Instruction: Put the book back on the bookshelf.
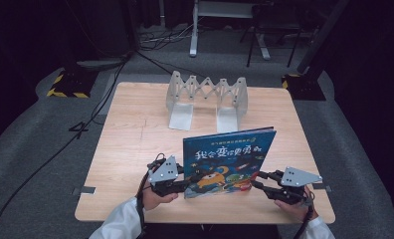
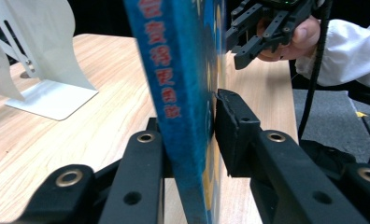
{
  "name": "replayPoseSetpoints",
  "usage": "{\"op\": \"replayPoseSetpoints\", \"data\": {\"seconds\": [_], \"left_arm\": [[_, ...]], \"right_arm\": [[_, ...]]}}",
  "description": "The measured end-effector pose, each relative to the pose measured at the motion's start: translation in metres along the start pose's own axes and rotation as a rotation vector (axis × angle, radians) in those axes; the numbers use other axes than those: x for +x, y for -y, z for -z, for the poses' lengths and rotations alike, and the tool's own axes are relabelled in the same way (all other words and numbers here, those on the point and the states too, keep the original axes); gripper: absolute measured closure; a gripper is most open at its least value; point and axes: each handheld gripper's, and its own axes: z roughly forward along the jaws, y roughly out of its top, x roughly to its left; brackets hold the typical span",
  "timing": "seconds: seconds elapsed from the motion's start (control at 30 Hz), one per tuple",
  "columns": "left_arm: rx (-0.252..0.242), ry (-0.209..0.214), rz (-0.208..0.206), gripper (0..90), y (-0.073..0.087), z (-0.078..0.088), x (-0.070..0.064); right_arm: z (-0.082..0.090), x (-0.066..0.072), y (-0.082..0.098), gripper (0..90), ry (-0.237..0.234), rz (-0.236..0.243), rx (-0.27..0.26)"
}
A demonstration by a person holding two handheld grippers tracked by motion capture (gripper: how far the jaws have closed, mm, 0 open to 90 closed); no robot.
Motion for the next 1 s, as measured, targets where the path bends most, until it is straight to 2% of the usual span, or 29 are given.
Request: {"op": "replayPoseSetpoints", "data": {"seconds": [0.17,0.23,0.43,0.53,0.63,0.7,0.77,0.9,1.0], "left_arm": [[-0.003,0.016,0.0,76.2,0.001,0.0,-0.001],[-0.006,0.018,0.0,76.4,0.001,0.0,-0.003],[0.002,0.013,-0.009,77.3,0.0,0.0,-0.006],[0.009,0.004,-0.017,77.4,0.0,0.0,-0.006],[0.008,-0.003,-0.018,77.2,0.0,0.0,-0.006],[0.009,-0.011,-0.016,77.2,-0.001,-0.001,-0.007],[0.012,-0.019,-0.021,77.2,-0.001,-0.001,-0.007],[0.015,-0.028,-0.025,76.9,-0.001,-0.001,-0.006],[0.017,-0.044,-0.027,77.0,-0.002,-0.002,-0.006]], "right_arm": [[0.004,-0.006,0.004,61.1,0.046,-0.023,0.003],[0.003,-0.008,0.003,58.4,0.05,-0.038,-0.005],[-0.006,-0.011,-0.003,44.7,0.079,-0.056,0.003],[-0.012,-0.01,-0.006,45.4,0.074,-0.051,0.002],[-0.021,-0.008,-0.008,46.0,0.051,-0.031,0.023],[-0.027,-0.006,-0.01,51.9,0.037,-0.02,0.031],[-0.032,-0.003,-0.012,49.5,0.067,0.005,0.043],[-0.035,-0.006,-0.013,50.4,0.06,-0.003,0.044],[-0.036,-0.006,-0.013,50.2,0.079,-0.004,0.039]]}}
